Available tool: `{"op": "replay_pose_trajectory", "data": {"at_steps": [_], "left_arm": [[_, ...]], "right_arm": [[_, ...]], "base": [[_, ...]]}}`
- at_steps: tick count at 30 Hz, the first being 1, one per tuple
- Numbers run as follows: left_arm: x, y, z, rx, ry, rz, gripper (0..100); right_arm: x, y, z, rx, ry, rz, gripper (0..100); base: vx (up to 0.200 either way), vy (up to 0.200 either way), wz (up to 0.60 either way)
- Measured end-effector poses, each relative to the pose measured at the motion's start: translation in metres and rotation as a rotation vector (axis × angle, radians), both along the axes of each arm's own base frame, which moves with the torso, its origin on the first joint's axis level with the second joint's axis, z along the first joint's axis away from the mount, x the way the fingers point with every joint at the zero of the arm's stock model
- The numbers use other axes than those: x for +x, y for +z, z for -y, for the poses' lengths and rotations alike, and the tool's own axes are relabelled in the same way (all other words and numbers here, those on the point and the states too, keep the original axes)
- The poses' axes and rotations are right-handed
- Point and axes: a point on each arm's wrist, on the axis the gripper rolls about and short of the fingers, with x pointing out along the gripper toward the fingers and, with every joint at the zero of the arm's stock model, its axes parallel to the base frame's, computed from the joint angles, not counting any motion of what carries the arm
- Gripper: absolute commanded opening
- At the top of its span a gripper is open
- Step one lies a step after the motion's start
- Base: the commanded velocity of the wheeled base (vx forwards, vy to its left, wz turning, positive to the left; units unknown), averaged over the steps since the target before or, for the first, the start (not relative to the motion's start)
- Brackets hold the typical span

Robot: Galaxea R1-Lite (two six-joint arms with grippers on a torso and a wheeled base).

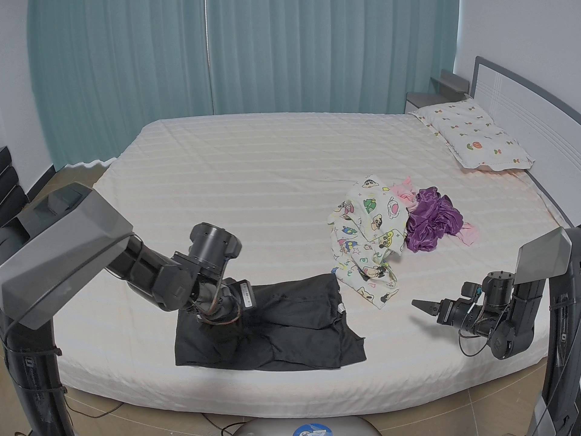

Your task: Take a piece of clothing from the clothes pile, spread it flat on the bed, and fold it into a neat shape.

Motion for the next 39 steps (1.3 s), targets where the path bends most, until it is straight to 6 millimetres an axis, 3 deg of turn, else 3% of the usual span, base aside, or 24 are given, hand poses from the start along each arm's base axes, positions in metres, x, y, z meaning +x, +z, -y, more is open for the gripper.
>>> {"op": "replay_pose_trajectory", "data": {"at_steps": [8, 17, 18, 26, 32, 39], "left_arm": [[0.003, -0.004, 0.031, -0.003, -0.043, -0.020, 0], [0.015, -0.008, 0.048, -0.049, -0.009, -0.009, 0], [0.016, -0.008, 0.050, -0.054, -0.005, -0.008, 100], [0.019, -0.015, 0.053, -0.076, 0.019, -0.060, 100], [0.020, 0.002, 0.051, -0.217, 0.045, -0.101, 100], [0.029, 0.025, 0.016, -0.291, 0.140, -0.097, 100]], "right_arm": [[-0.001, -0.001, -0.004, 0.000, 0.012, -0.006, 100], [-0.002, -0.002, -0.007, -0.001, 0.019, -0.010, 100], [-0.002, -0.002, -0.007, -0.001, 0.018, -0.010, 100], [-0.002, -0.003, -0.007, -0.002, 0.020, -0.014, 100], [-0.002, -0.004, -0.008, -0.003, 0.022, -0.007, 100], [-0.005, -0.005, -0.010, -0.003, 0.028, -0.005, 100]], "base": [[0.000, -0.100, 0.00], [0.000, 0.000, 0.00], [0.000, 0.000, 0.00], [0.000, 0.000, 0.00], [0.000, 0.000, 0.00], [0.000, 0.000, 0.00]]}}
